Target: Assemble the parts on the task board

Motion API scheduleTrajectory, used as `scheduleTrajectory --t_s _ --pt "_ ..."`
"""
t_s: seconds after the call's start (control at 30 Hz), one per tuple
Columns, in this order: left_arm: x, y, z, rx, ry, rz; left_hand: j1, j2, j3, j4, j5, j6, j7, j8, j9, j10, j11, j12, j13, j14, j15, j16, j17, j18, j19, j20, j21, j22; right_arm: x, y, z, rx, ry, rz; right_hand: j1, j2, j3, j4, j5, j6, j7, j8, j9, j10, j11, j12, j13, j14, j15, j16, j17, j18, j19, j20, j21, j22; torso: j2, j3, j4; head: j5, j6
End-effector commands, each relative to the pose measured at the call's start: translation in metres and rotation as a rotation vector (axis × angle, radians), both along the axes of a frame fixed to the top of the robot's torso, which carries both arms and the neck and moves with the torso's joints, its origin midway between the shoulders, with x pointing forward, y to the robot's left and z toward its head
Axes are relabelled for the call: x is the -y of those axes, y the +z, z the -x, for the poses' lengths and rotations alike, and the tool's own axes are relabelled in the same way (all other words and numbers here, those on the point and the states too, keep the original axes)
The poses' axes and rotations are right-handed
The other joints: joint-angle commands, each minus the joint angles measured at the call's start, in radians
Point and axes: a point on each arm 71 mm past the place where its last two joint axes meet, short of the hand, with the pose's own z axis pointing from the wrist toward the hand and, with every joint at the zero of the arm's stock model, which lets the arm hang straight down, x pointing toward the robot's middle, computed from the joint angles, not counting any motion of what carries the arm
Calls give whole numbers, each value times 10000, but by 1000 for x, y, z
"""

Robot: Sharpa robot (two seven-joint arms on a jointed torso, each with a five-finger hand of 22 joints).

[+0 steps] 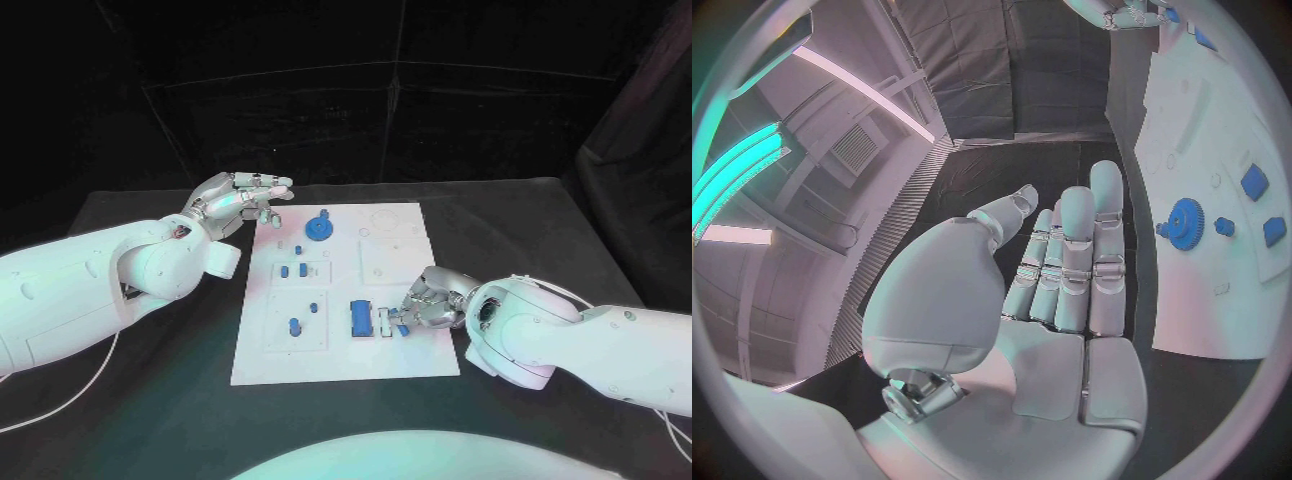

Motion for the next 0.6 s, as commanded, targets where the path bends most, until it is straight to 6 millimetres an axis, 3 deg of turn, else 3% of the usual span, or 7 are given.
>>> scheduleTrajectory --t_s 0.03,0.2,0.6 --pt "2 2 0 28 -117 107 87 32 -40 -18 -29 -54 18 42 -13 -58 7 28 -12 -54 -5 -13 -14 134 -49 28 -62 -10 -3 0 -2 39 -66 -56 -143 -24 -24 95 183 84 -15 5 44 74 7 37 20 667 -59 76 380 -69 75 -38 33 1196 11 5 6 -5 -1" --pt "2 2 0 25 -120 105 87 32 -40 -18 -29 -54 18 42 -13 -58 7 28 -12 -54 -5 -13 -14 134 -49 28 -62 -10 -9 -2 -5 136 129 98 -309 -92 -59 168 432 129 -23 7 74 114 0 81 64 666 -68 77 385 -66 68 -50 26 1189 8 3 10 11 -23" --pt "3 2 0 18 -134 105 113 41 -39 -38 -29 -65 20 47 -12 -76 8 44 -14 -65 -5 -7 -27 135 -50 29 -69 -18 -17 -3 -7 374 589 487 -578 -246 -222 291 510 153 -10 -2 103 110 12 23 40 654 -60 44 341 -64 58 -51 16 1180 -3 0 6 23 -39"
